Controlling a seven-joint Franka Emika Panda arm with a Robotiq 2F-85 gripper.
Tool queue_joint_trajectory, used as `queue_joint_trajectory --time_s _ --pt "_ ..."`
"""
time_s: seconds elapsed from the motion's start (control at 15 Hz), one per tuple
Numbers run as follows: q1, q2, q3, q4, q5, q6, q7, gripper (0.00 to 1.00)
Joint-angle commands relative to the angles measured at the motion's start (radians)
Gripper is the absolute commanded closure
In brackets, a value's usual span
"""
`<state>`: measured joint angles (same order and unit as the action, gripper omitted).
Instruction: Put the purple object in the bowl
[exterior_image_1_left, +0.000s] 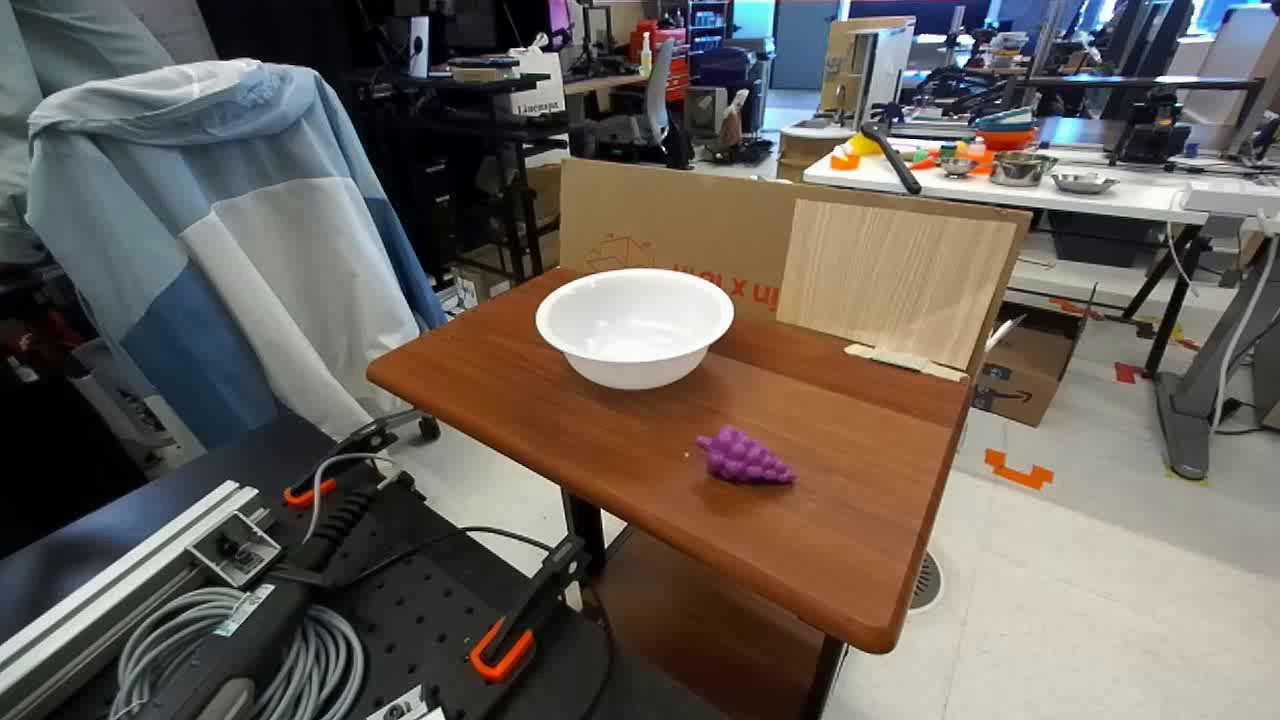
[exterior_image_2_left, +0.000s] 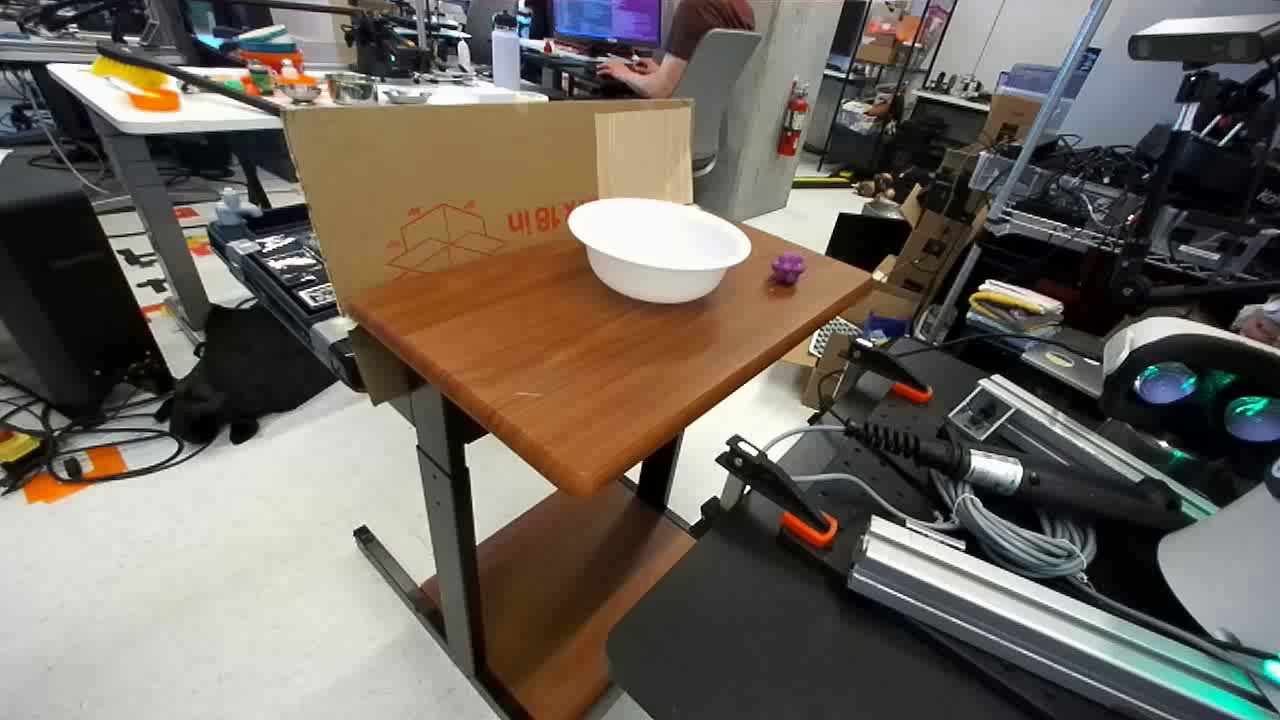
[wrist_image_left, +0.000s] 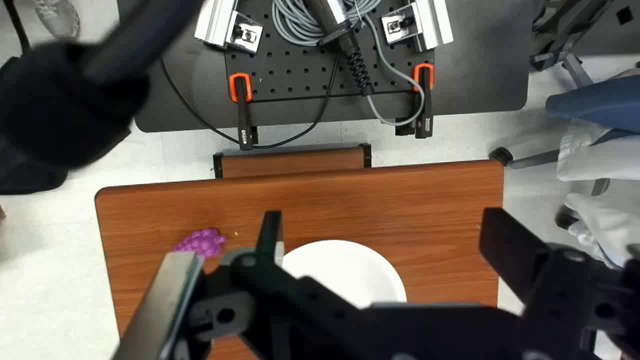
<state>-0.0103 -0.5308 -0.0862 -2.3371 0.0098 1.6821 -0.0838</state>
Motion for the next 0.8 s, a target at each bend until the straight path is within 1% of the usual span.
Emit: queue_joint_trajectory --time_s 0.0,0.6,0.67,0.73 --pt "-0.01 0.001 0.008 0.002 0.004 -0.002 -0.004 0.0" --pt "-0.01 0.001 0.008 0.002 0.004 -0.001 -0.004 0.0" --pt "-0.007 0.021 0.014 0.024 -0.055 -0.064 -0.05 0.0" --pt "-0.007 0.037 0.004 0.048 -0.086 -0.12 -0.096 0.0"
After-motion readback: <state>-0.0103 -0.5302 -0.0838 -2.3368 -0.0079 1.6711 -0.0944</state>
